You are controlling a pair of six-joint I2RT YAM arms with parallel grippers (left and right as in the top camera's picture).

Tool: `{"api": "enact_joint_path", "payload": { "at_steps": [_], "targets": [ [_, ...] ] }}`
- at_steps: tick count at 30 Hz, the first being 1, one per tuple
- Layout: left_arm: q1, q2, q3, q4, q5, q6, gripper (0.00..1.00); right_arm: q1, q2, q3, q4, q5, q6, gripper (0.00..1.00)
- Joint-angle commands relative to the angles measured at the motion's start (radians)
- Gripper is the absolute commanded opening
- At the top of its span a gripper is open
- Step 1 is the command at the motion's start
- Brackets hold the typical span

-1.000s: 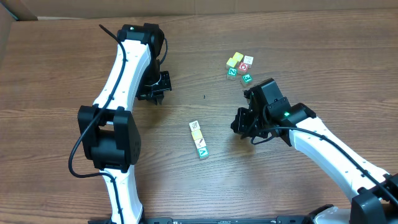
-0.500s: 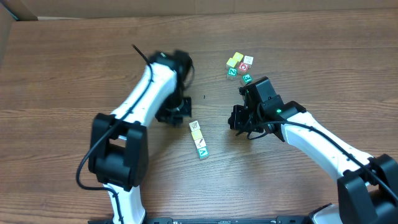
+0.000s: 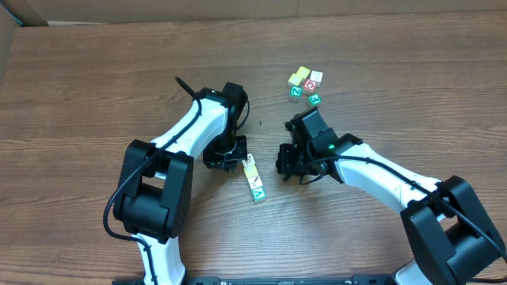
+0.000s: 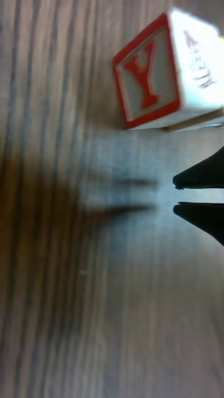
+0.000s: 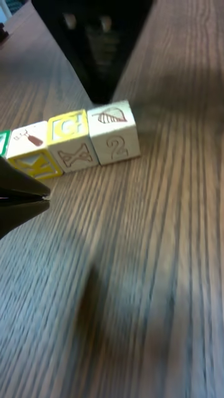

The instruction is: Flip 3 blocks

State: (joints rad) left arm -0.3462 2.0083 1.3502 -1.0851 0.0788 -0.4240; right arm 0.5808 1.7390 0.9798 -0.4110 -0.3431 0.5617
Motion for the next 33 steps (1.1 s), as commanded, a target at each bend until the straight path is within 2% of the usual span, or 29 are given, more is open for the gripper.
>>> {"api": "enact_joint_path", "payload": {
  "at_steps": [1, 7, 13, 22, 33],
  "targets": [
    [0.002, -0.006, -0.035, 0.046, 0.018, -0.017, 0.04, 0.005, 0.003, 0.008, 0.009, 0.056, 0.018, 0.04],
    [0.002, -0.006, -0.040, 0.116, 0.018, -0.002, 0.04, 0.005, 0.004, 0.008, 0.006, 0.148, 0.018, 0.04],
    [0.002, -0.006, -0.040, 0.155, 0.020, 0.005, 0.04, 0.008, 0.006, 0.008, 0.005, 0.151, 0.018, 0.05],
    [0.002, -0.006, -0.040, 0.050, 0.064, 0.016, 0.04, 0.008, 0.006, 0.002, -0.004, 0.152, 0.018, 0.05],
    [0.002, -0.006, -0.040, 0.083, 0.170, 0.027, 0.04, 0.008, 0.006, 0.001, -0.009, 0.152, 0.018, 0.08]
  ]
}}
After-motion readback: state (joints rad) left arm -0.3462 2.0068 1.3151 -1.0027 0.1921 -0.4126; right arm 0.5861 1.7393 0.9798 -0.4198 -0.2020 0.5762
